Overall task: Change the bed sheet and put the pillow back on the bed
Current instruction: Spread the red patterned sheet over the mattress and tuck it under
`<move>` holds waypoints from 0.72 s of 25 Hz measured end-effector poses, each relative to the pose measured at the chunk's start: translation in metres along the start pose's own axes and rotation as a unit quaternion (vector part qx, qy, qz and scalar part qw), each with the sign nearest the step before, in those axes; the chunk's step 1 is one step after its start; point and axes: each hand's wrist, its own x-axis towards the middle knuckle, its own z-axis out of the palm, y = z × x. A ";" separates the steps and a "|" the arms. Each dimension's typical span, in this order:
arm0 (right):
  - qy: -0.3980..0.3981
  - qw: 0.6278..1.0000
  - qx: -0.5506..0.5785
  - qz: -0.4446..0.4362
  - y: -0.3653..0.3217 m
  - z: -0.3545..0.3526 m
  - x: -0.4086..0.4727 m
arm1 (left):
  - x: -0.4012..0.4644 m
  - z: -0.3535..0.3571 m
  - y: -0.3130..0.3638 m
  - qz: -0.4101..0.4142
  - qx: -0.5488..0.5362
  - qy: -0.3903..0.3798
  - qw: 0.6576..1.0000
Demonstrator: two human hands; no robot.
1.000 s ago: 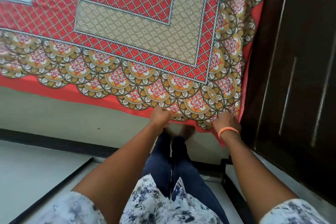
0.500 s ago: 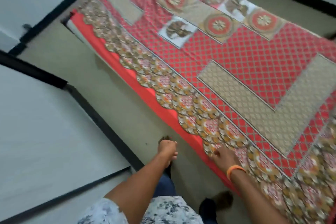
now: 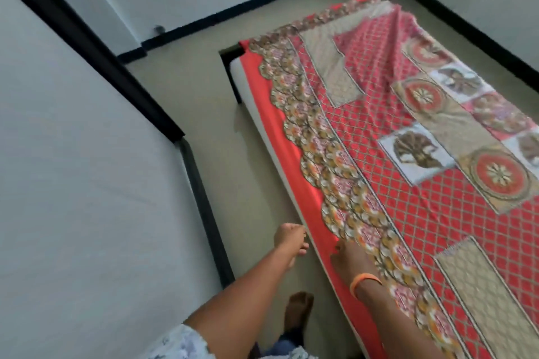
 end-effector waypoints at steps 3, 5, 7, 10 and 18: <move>0.006 0.999 0.013 -0.030 -0.072 -0.027 0.050 | 0.033 -0.037 0.060 0.017 -0.030 0.025 0.999; 0.011 0.998 0.028 -0.049 -0.113 -0.044 0.083 | 0.057 -0.057 0.101 0.028 -0.037 0.046 0.998; 0.012 0.997 0.056 -0.059 -0.152 -0.062 0.117 | 0.084 -0.073 0.142 0.038 -0.033 0.061 0.997; 0.007 0.994 0.091 -0.063 -0.211 -0.088 0.184 | 0.129 -0.094 0.211 0.039 -0.024 0.075 0.996; -0.004 0.994 0.090 -0.055 -0.373 -0.158 0.375 | 0.308 -0.145 0.417 0.025 -0.015 0.122 0.992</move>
